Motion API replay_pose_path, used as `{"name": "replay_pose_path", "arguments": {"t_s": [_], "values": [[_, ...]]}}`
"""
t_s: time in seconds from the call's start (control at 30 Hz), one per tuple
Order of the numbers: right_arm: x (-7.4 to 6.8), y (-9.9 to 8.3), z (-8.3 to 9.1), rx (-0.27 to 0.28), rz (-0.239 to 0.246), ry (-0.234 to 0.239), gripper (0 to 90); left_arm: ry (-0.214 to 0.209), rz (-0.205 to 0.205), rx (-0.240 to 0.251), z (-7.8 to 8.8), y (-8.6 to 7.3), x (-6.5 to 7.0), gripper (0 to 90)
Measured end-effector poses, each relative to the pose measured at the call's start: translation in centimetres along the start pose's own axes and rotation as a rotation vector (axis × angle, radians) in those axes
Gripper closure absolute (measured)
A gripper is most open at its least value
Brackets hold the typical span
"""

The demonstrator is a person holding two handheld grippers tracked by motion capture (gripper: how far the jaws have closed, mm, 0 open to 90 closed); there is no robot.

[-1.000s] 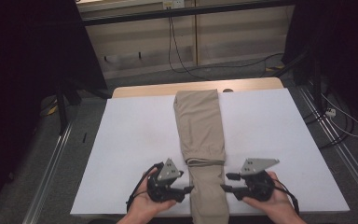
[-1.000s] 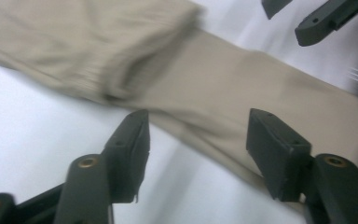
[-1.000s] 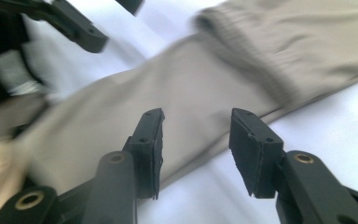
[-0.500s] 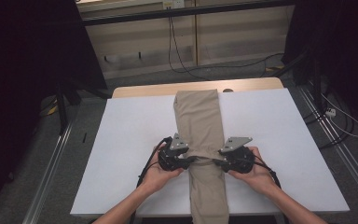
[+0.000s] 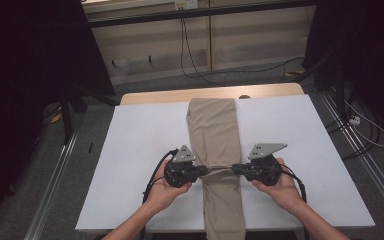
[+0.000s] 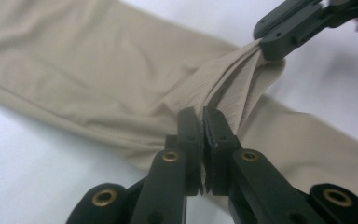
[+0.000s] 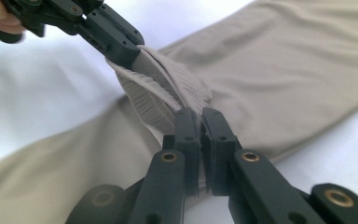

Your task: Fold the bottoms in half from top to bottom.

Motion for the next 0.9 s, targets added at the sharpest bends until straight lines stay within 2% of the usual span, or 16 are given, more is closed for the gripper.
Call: {"name": "replay_pose_path", "arguments": {"t_s": [0.13,0.23,0.43,0.53,0.7,0.73,0.9], "values": [[-1.9,0.0,1.7,0.011,-0.029,0.054,86.2,-0.042,0.006,0.012,1.8,0.0,2.1,86.8],[-3.6,-0.7,2.9,0.008,-0.049,0.090,86.2,-0.080,0.009,-0.006,2.8,-0.8,4.0,86.8],[-7.1,-2.1,5.2,-0.012,-0.047,0.142,86.0,-0.147,0.008,-0.032,4.8,-2.2,7.5,86.7],[-8.6,-2.5,6.1,-0.015,-0.034,0.162,86.0,-0.166,0.001,-0.038,5.7,-2.7,8.9,86.5],[-10.3,-3.3,6.6,-0.036,-0.013,0.165,85.4,-0.175,0.009,-0.066,5.9,-3.8,9.7,85.2],[-10.3,-3.4,6.5,-0.041,-0.002,0.154,85.4,-0.175,0.012,-0.073,5.7,-3.9,9.6,85.2],[-9.7,-4.0,6.0,-0.059,-0.023,0.159,84.6,-0.188,0.028,-0.081,5.5,-4.0,9.1,84.2]]}}
Point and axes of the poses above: each handheld gripper's, and its own axes: z roughly backward along the jaws, y roughly out of its top, x roughly to its right, the point moved 6 cm from there along -z, roughly forward along the jaws, and after that the axes turned 14 degrees about x, right-handed, at the moved point
